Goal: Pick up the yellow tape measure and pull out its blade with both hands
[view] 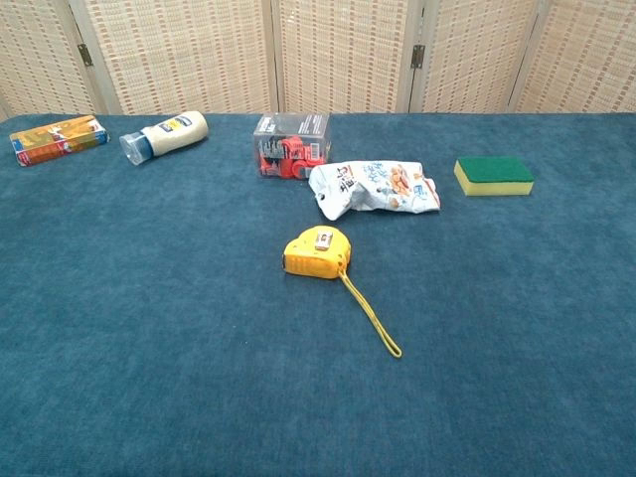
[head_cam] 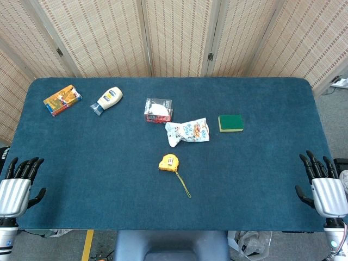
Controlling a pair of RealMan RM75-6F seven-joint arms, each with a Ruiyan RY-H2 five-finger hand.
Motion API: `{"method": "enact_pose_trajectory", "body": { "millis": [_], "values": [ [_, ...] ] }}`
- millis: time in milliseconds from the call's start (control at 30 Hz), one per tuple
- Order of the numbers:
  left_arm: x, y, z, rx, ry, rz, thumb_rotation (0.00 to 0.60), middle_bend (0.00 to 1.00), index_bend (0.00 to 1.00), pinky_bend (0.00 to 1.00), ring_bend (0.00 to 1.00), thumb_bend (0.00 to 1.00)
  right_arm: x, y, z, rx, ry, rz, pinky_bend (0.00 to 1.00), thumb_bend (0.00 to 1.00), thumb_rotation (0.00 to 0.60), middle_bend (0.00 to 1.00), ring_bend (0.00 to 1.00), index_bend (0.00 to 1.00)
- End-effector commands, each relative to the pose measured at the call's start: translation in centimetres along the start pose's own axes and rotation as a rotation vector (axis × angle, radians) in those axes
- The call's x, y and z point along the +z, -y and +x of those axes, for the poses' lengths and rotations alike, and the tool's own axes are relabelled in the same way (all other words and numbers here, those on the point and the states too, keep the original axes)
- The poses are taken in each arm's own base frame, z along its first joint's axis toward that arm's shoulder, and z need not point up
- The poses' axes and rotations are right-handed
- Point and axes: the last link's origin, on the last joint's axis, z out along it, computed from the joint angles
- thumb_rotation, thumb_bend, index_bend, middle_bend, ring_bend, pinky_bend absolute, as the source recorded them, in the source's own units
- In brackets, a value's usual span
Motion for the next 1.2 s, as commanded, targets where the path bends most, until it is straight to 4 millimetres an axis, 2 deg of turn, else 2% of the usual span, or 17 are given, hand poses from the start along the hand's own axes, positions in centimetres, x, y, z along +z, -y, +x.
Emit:
{"method": "enact_pose_trajectory", "body": {
  "millis": [33, 267, 467, 667, 867, 1200],
  "values": [
    [0.1, 0.0, 0.0, 0.001, 0.003, 0.0, 0.6, 0.16, 0.15, 0.01, 0.18, 0.33, 0.1, 0.1, 0.0, -0.002, 0.0, 0.004, 0.0, 0.36, 0.6, 0.07, 0.16, 0.0],
    [0.2, -0.1, 0.0, -0.003, 0.0, -0.001, 0.6, 0.16, 0.15, 0.01, 0.18, 0.33, 1.0, 1.4, -0.1, 0.019, 0.013, 0.055, 0.0, 0.36, 0.6, 0.08, 0.18, 0.0],
    [0.1, -0.1, 0.2, -0.01, -0.006, -0.008, 0.6, 0.16, 0.15, 0.01, 0.18, 0.33, 2.6, 4.6, -0.1, 0.049, 0.032, 0.161, 0.04, 0.35, 0.6, 0.1, 0.22, 0.0],
    [0.0, -0.4, 0.1, -0.024, -0.011, -0.026, 0.6, 0.16, 0.15, 0.01, 0.18, 0.33, 5.5, 9.7, -0.4, 0.06, 0.084, 0.295, 0.12, 0.34, 0.6, 0.12, 0.25, 0.0],
    [-0.5, -0.4, 0.0, -0.033, -0.01, -0.032, 0.6, 0.16, 0.15, 0.01, 0.18, 0.33, 8.2, 15.4, -1.1, 0.094, 0.17, 0.406, 0.12, 0.31, 0.6, 0.11, 0.21, 0.0],
    [-1.2, 0.2, -0.2, -0.043, -0.003, -0.021, 0.6, 0.16, 0.15, 0.01, 0.18, 0.33, 10.9, 23.8, -3.2, 0.104, 0.28, 0.54, 0.12, 0.31, 0.6, 0.06, 0.16, 0.0]
  ]
}}
